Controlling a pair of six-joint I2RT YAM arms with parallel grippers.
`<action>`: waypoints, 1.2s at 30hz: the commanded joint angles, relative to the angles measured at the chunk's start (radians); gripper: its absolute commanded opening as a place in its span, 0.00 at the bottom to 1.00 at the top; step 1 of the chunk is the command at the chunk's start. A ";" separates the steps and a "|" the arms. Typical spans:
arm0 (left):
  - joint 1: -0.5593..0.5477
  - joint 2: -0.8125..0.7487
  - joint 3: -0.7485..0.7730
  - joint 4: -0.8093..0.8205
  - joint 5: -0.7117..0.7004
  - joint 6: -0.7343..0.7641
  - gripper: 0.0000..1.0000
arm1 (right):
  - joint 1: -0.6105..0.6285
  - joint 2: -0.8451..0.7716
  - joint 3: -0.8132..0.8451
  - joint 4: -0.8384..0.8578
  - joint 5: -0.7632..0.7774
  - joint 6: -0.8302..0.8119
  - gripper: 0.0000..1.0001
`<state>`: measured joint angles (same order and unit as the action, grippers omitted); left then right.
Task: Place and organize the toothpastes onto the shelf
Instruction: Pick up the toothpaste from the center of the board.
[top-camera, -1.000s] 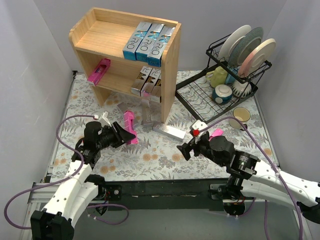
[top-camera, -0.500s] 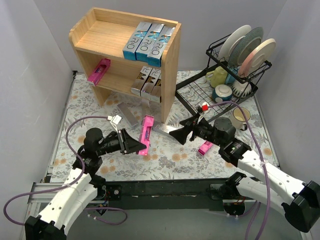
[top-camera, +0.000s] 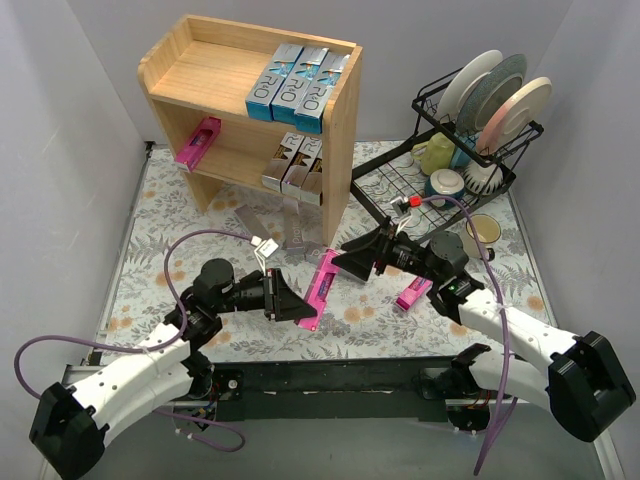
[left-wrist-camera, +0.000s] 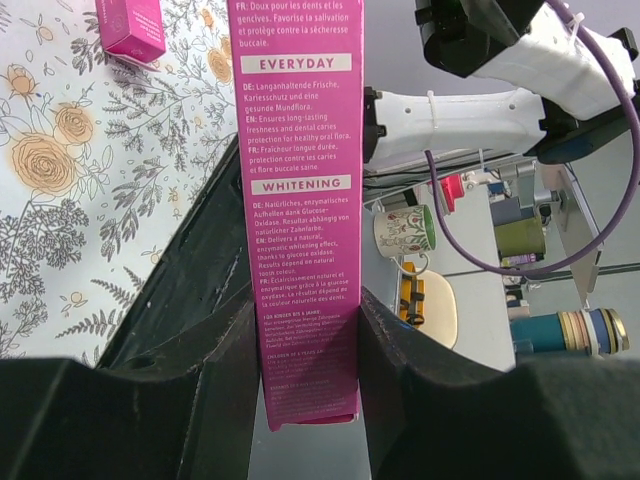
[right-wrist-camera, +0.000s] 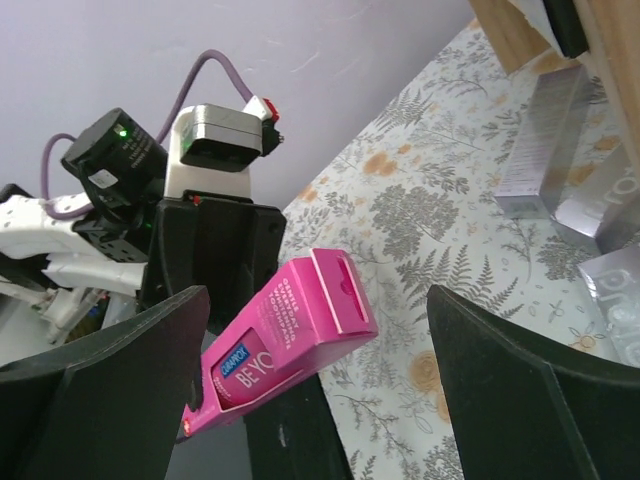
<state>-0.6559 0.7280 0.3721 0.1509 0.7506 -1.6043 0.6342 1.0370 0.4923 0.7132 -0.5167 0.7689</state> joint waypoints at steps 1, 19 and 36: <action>-0.022 0.019 0.037 0.105 -0.040 0.015 0.30 | -0.004 0.012 -0.021 0.164 -0.049 0.093 0.97; -0.063 0.125 0.008 0.312 -0.011 -0.014 0.31 | -0.005 0.205 -0.075 0.610 -0.137 0.351 0.75; -0.063 0.074 0.004 0.197 -0.125 0.081 0.73 | -0.024 0.199 -0.110 0.560 -0.080 0.400 0.38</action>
<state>-0.7158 0.8558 0.3725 0.3908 0.6903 -1.5772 0.6258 1.2724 0.3847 1.2720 -0.6281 1.1675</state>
